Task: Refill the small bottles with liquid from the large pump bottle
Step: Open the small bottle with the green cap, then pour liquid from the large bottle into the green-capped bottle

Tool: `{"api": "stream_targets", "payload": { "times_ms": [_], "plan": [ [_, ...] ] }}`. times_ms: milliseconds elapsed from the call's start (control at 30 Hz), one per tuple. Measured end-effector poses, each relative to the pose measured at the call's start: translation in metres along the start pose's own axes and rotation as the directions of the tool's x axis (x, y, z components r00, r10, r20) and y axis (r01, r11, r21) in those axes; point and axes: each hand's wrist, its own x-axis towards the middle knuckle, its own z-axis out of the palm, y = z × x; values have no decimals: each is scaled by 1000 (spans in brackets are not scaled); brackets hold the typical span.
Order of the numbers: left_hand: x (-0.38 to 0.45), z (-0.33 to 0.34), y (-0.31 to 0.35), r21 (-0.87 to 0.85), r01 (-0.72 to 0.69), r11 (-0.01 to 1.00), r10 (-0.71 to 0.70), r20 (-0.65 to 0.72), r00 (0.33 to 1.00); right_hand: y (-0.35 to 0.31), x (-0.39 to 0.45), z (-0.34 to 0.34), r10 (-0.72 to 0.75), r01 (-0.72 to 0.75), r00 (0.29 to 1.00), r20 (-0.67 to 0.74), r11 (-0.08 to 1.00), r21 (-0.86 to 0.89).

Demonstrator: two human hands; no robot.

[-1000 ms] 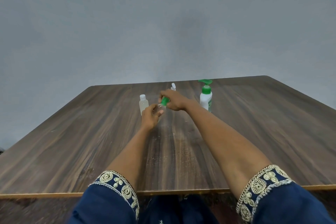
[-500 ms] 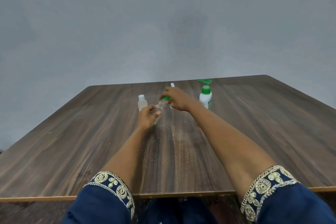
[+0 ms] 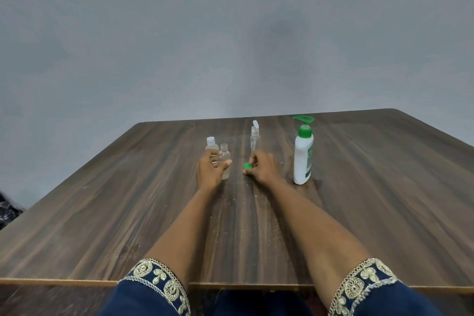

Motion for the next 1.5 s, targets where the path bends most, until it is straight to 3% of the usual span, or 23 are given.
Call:
{"api": "stream_targets", "payload": {
  "times_ms": [133,200,233,267,300,333,400,567,667,767,900,1133,1233,1400,1500],
  "plan": [
    [-2,0,-1,23,5,1000,-5,-13,1000,-4,-4,-1,-53,54,998,16,997,-51],
    [-5,2,2,35,-6,999,7,-21,1000,-8,-12,-6,-264,241,954,-143,957,-160],
    [-7,3,3,32,-17,999,17,-18,1000,-11,-16,-8,-435,347,852,-292,886,-307],
    [-8,5,4,21,-25,999,25,-6,1000,-15,-18,-11,-591,396,698,-404,789,-470],
    [-9,8,4,7,-29,1000,29,11,1000,-17,-18,-15,-698,408,547,-462,704,-581],
    [-11,11,5,-5,-33,999,33,27,999,-21,-18,-23,-747,411,445,-493,660,-629],
    [-16,18,7,-28,-35,999,36,44,998,-26,-14,-41,-746,395,350,-567,666,-632],
    [-24,31,17,-103,20,994,-15,43,999,-22,-15,-81,-436,258,296,-850,893,-368],
    [-24,36,18,-110,33,993,-27,62,998,-5,-23,-81,-243,148,330,-912,968,-205],
    [-26,37,18,-69,9,998,-5,57,998,14,-29,-71,-105,63,429,-897,994,-86],
    [-26,35,21,-35,-14,999,16,48,999,24,-34,-62,-24,57,586,-810,998,12],
    [-24,32,33,20,-69,997,67,74,995,24,-25,-77,46,142,763,-645,961,238],
    [-24,29,31,44,-77,996,74,76,994,23,-24,-83,34,145,835,-550,949,279],
    [-21,25,27,144,-111,983,104,52,993,17,-23,-76,-124,238,838,-531,959,152],
    [-23,26,30,167,-140,976,137,31,990,12,-23,-75,-224,288,874,-432,954,87]
  ]
}}
